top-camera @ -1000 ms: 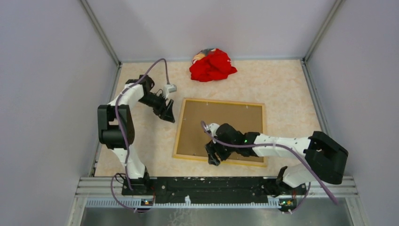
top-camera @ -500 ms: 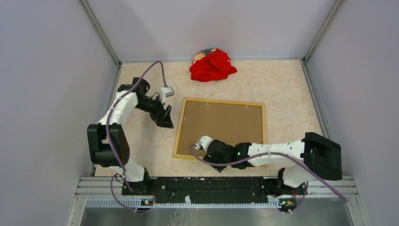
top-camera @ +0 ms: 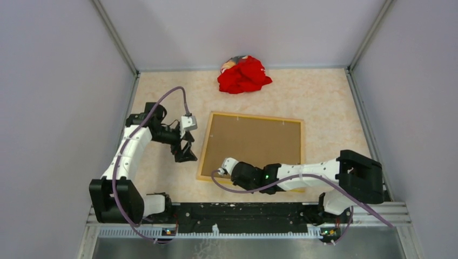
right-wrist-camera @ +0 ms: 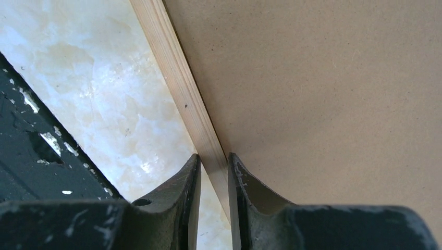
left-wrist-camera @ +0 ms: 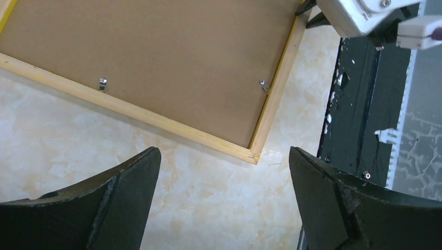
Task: Put the photo into the frame
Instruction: Turn over the photo frame at the center of the board.
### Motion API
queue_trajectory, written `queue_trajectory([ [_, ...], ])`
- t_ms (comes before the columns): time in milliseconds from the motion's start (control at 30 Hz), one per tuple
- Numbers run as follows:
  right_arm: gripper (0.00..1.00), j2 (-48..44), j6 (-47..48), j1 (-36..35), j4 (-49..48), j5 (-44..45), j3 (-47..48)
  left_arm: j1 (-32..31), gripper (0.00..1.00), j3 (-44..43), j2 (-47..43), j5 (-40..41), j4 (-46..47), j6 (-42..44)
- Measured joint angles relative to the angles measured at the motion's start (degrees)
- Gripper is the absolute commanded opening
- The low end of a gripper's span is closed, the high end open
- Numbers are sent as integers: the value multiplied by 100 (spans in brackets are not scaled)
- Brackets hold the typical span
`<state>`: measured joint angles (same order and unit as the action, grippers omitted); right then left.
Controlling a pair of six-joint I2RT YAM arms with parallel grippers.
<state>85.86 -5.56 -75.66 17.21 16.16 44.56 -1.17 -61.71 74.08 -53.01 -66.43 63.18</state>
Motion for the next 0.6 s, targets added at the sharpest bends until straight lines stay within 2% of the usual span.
queue_trajectory([
  [67, 0, 63, 20, 0, 0, -15, 68, 0, 99, 234, -210, 20, 13, 243],
  [333, 0, 136, 2, 210, 87, -417, 358, 0, 99, 1578, -1956, 275, 492, 1215],
  [600, 0, -361, -210, 675, 234, -1038, 901, 0, 99, 2835, -3602, 614, 1397, 2413],
])
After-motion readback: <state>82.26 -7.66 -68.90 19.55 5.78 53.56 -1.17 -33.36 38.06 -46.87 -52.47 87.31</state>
